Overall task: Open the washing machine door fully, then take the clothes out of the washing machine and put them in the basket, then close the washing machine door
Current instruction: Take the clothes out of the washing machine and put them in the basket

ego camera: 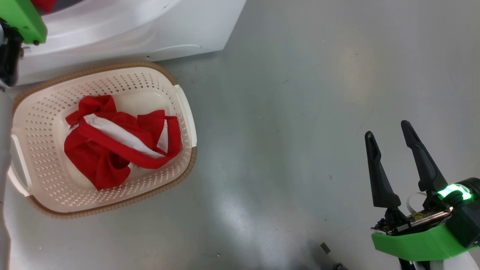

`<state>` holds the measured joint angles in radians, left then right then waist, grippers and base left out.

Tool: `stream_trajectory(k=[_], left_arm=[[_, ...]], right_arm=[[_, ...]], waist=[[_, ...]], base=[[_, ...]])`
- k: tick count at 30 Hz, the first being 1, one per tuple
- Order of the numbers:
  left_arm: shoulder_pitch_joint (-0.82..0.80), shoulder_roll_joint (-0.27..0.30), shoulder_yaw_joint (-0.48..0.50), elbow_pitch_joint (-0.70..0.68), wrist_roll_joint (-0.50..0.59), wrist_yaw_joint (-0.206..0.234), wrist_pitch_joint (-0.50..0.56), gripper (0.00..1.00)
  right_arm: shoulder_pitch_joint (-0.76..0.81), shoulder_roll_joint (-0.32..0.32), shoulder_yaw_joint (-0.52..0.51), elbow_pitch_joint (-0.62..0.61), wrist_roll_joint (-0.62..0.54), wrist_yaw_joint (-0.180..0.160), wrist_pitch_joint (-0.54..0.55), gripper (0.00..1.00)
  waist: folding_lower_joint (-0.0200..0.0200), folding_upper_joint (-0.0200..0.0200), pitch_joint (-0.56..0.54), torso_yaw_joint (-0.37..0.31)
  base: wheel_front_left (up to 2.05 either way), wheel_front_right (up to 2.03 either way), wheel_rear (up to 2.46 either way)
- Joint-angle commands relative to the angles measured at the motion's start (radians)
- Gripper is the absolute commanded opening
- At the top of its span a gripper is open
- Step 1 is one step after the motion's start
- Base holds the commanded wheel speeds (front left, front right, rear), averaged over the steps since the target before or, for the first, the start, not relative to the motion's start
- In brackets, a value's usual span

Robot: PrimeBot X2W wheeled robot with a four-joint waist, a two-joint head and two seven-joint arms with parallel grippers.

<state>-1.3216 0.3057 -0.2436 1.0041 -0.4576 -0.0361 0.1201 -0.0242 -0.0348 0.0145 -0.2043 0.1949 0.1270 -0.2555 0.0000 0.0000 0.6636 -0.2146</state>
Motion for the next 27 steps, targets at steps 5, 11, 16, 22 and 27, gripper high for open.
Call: stream_trajectory(k=[5,11,16,22,27], left_arm=[[-0.026,0.045,0.012,-0.009,-0.005,0.0,-0.022,0.0],[-0.005,0.054,0.021,-0.035,-0.016,0.001,-0.084,0.0],[0.028,0.071,0.026,-0.095,-0.014,0.004,-0.158,0.0],[0.09,0.097,0.041,-0.205,-0.014,0.032,-0.23,0.0],[0.161,0.121,0.049,-0.308,-0.021,0.047,-0.231,0.0]], right_arm=[[0.012,-0.015,0.025,-0.013,0.018,0.004,-0.006,1.0],[0.005,-0.015,0.029,-0.011,0.021,0.004,-0.006,1.0],[0.001,-0.015,0.024,-0.011,0.022,0.004,-0.006,1.0],[-0.005,-0.015,0.023,-0.011,0.027,0.004,-0.006,1.0],[-0.011,-0.015,0.021,-0.007,0.029,0.004,-0.006,1.0]], waist=[[0.0,0.0,-0.001,0.003],[0.0,0.0,0.004,0.01],[0.0,0.0,0.013,0.02],[0.0,0.0,0.023,0.029],[0.0,0.0,0.024,0.036]], base=[[0.0,0.0,0.0],[0.0,0.0,0.0],[0.0,0.0,0.0],[0.0,0.0,0.0],[0.0,0.0,0.0]])
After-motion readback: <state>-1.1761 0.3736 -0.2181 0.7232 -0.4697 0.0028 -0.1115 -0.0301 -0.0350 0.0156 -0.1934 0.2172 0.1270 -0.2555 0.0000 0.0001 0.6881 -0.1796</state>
